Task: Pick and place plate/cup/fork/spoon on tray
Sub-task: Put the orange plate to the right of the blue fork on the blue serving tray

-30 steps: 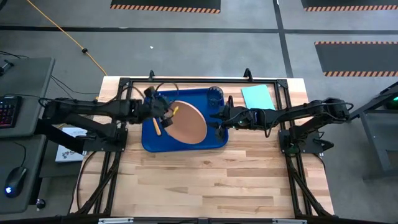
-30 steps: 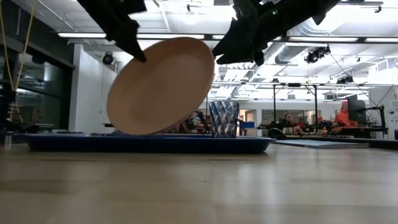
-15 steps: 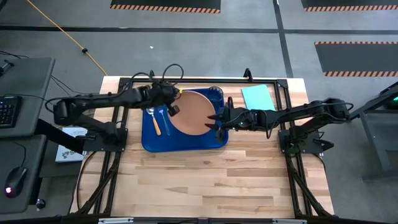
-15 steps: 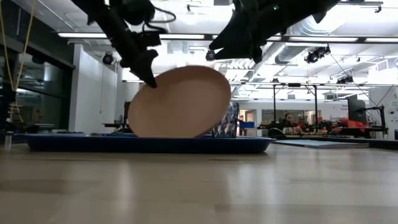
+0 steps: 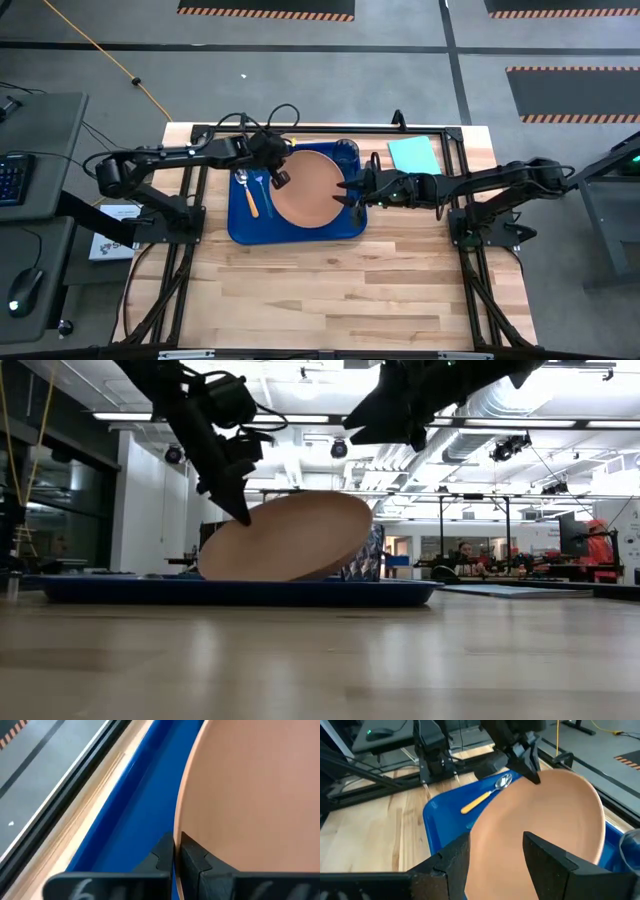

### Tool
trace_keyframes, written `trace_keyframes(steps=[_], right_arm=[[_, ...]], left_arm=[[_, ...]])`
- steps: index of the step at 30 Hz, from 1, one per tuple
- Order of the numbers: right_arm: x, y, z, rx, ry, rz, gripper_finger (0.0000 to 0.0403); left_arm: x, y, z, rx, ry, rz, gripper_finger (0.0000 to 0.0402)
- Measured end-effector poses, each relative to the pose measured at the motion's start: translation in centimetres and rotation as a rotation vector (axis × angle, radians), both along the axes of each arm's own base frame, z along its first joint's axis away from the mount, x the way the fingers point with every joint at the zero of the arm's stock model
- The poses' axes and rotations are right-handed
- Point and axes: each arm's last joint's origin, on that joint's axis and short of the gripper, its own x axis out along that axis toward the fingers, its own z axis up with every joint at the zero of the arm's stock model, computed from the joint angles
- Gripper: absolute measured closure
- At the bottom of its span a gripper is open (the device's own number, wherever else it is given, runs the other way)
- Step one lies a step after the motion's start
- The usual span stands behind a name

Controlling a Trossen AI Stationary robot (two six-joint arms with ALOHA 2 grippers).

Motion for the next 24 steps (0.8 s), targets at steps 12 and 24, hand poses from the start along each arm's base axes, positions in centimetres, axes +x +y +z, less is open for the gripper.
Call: trace_keyframes(steps=[12, 24], right_arm=[[-0.1, 0.0, -0.2, 0.009, 0.016, -0.004, 0.0229], [-0.1, 0.0, -0.2, 0.009, 0.017, -0.004, 0.0229]], left_arm=[[0.6, 0.7, -2.7, -0.053, 0.094, 0.039, 0.0400], [1.0, 1.9, -5.8, -0.080, 0.202, 0.090, 0.0390]])
